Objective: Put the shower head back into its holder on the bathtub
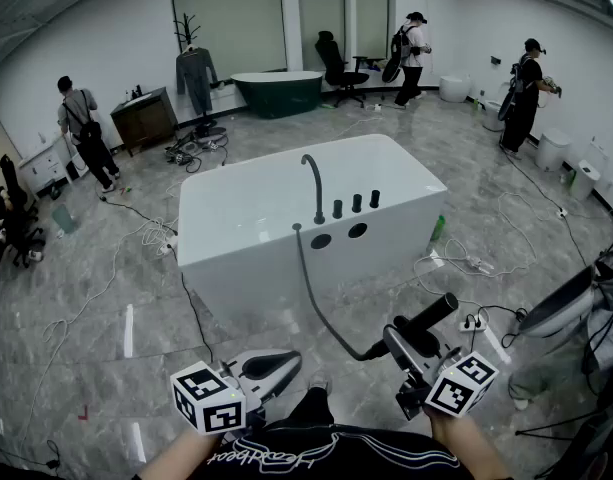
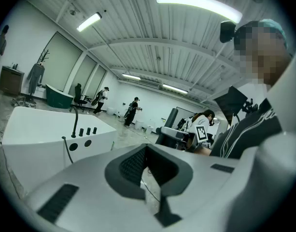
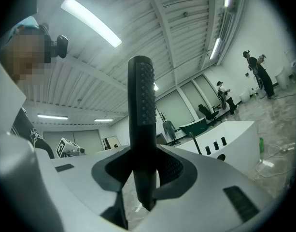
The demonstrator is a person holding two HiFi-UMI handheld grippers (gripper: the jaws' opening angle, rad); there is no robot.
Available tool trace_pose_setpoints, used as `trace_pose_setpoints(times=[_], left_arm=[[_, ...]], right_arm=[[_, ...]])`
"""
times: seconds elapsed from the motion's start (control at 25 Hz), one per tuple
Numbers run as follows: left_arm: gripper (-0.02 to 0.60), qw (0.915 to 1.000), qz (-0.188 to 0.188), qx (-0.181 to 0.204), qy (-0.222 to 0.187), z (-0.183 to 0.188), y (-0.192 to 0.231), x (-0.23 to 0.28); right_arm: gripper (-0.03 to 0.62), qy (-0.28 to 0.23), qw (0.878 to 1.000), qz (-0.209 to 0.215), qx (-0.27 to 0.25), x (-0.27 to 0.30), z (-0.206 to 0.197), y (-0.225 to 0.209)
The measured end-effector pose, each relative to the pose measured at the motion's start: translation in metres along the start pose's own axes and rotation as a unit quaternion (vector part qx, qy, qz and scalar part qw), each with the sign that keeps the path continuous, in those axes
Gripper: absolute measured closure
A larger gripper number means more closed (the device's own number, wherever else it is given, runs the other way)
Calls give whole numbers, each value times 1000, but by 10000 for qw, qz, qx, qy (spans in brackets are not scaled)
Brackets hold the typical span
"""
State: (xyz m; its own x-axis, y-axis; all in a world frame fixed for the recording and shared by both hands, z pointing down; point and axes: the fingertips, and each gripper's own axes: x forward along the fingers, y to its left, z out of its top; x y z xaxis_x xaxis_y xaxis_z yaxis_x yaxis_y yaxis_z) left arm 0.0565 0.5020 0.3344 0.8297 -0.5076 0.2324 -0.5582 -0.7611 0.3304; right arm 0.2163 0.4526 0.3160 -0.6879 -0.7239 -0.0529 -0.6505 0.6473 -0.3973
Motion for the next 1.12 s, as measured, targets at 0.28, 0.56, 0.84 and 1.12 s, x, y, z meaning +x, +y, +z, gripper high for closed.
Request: trace_pose_setpoints(times=[0.28, 0.56, 0.84, 1.12], left_arm=[[577, 9997, -33, -262, -2, -7, 15, 2], [577, 9998, -137, -142, 58, -9, 25, 17], [575, 9976, -210, -659, 22, -9, 64, 34], [533, 9965, -133, -811, 130, -9, 137, 69]], right_arm=[[464, 196, 9998, -18, -96, 10, -5, 2], [465, 105, 9998, 18, 153, 22, -3, -12], [465, -111, 9984, 82, 551, 45, 15, -31], [467, -349, 9952, -24, 910, 93, 34, -83]])
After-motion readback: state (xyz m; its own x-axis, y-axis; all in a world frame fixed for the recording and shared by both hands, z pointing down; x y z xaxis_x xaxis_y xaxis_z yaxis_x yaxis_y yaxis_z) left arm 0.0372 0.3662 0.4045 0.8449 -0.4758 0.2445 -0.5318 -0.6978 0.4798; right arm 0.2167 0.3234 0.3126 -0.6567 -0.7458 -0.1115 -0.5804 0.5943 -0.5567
